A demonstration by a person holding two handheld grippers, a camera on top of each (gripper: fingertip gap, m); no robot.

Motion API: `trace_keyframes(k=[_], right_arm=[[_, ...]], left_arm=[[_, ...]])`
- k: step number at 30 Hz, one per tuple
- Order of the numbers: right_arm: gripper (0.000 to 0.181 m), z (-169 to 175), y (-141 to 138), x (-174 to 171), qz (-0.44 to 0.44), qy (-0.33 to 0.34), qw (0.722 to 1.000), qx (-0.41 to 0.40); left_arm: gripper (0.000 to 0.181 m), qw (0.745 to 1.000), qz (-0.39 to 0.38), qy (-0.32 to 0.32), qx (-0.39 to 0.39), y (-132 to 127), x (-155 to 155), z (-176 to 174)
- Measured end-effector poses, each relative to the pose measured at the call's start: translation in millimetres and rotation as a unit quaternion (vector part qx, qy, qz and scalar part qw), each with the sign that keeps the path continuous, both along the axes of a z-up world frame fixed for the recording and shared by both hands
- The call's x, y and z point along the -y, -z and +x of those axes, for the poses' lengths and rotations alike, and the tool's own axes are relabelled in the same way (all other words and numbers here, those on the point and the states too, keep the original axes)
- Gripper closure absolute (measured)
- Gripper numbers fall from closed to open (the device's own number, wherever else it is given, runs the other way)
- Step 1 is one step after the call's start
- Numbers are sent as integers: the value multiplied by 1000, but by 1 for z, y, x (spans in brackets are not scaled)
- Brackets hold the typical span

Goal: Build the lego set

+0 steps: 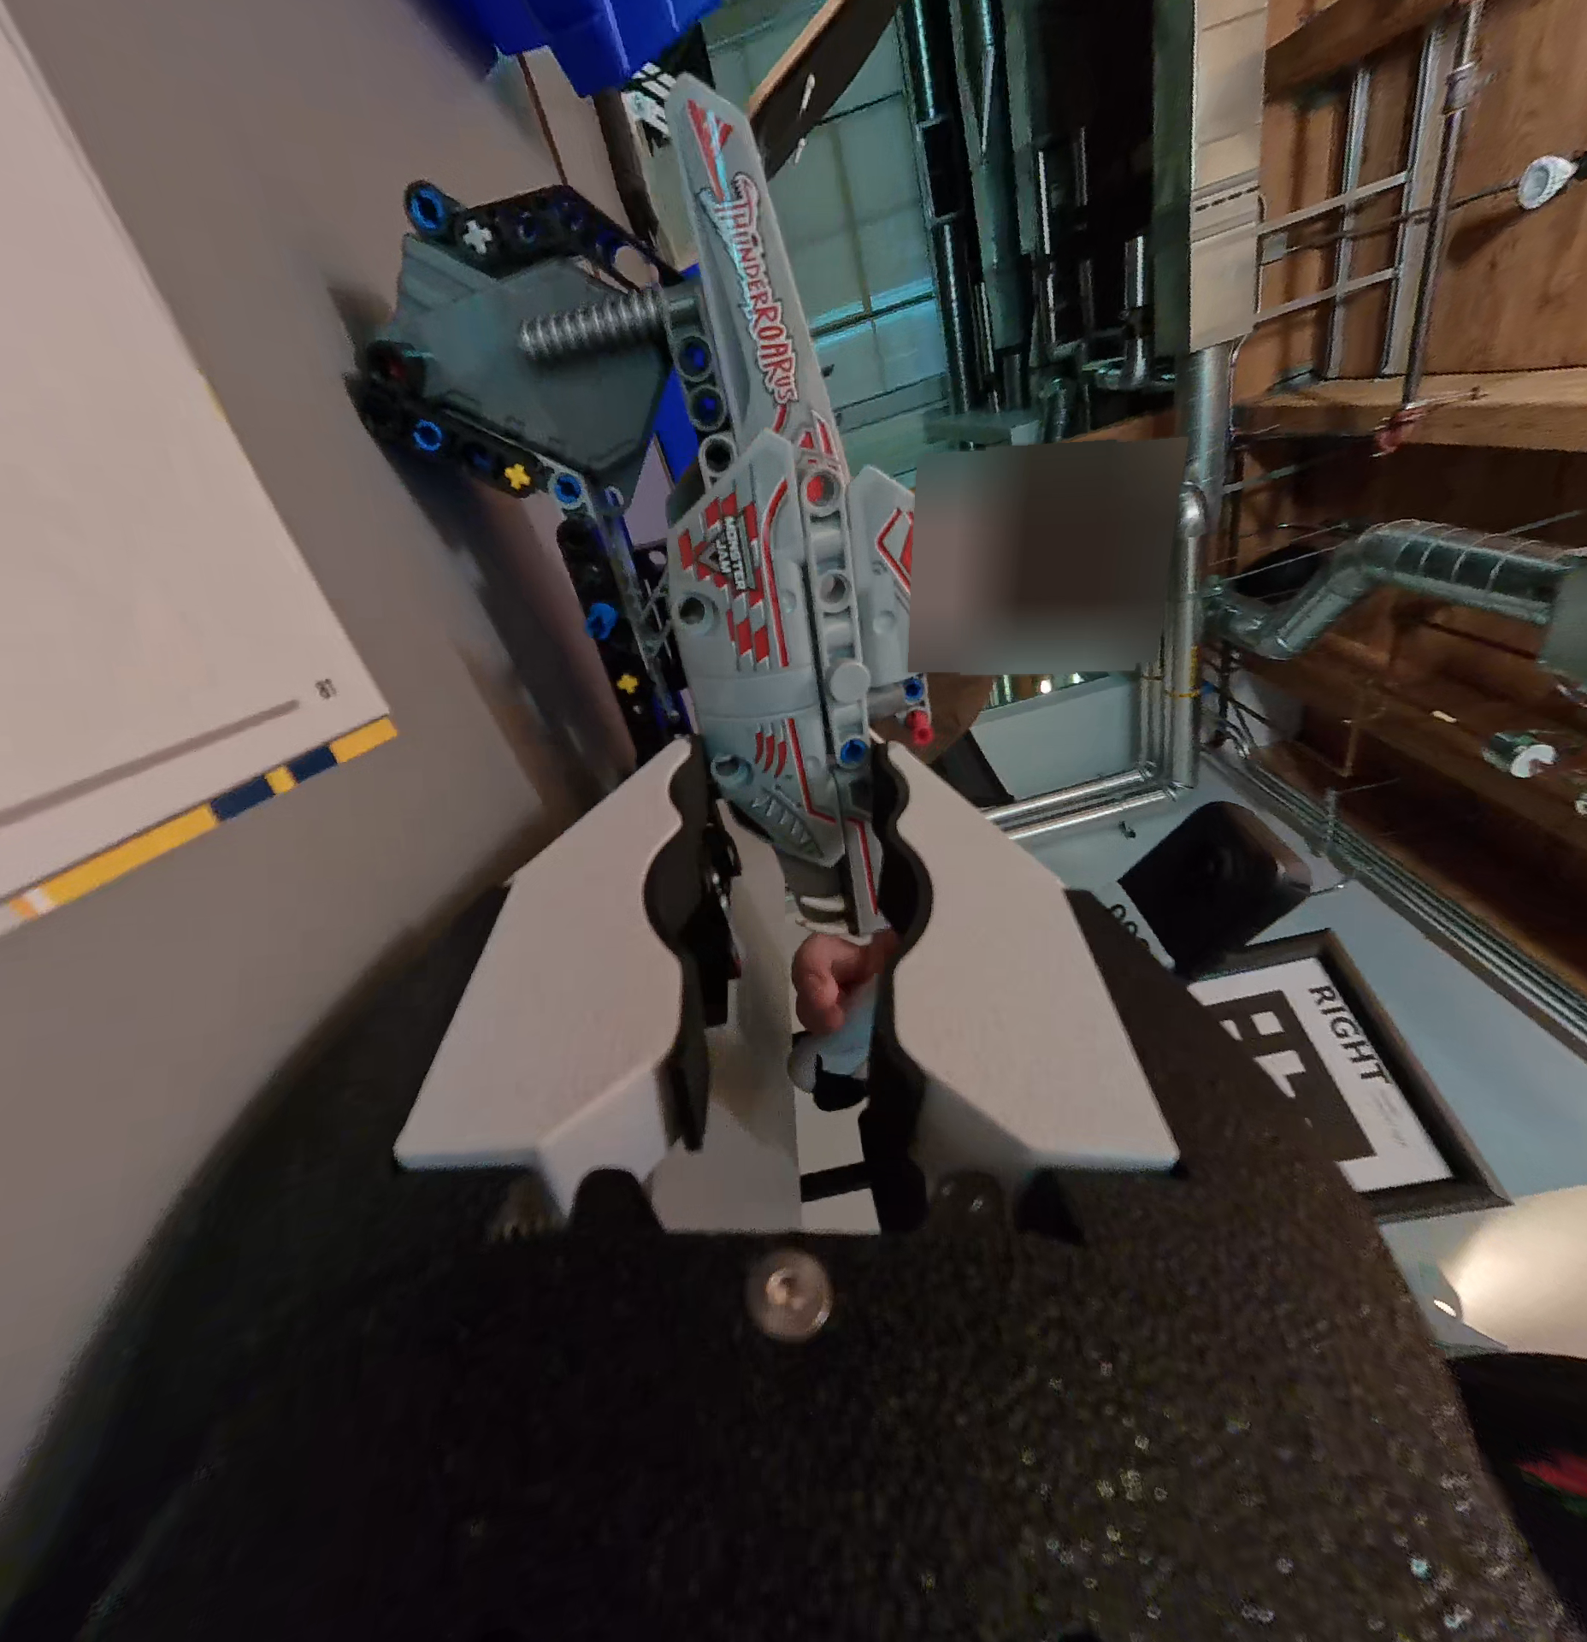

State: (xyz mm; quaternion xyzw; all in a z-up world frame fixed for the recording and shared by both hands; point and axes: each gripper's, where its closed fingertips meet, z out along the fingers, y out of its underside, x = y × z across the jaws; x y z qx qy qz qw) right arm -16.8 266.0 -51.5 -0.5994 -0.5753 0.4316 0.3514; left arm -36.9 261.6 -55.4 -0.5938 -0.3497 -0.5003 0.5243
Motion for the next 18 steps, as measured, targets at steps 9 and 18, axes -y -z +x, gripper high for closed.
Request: trace_keyframes(k=[9, 18], right_arm=[[95, -6, 1, -6, 5, 7, 1000, -2], [102, -7, 3, -12, 28, 29, 999, 2]], left_arm=[[148, 1000, -7, -13, -14, 2, -6, 0], [148, 1000, -16, -17, -12, 5, -10, 3]])
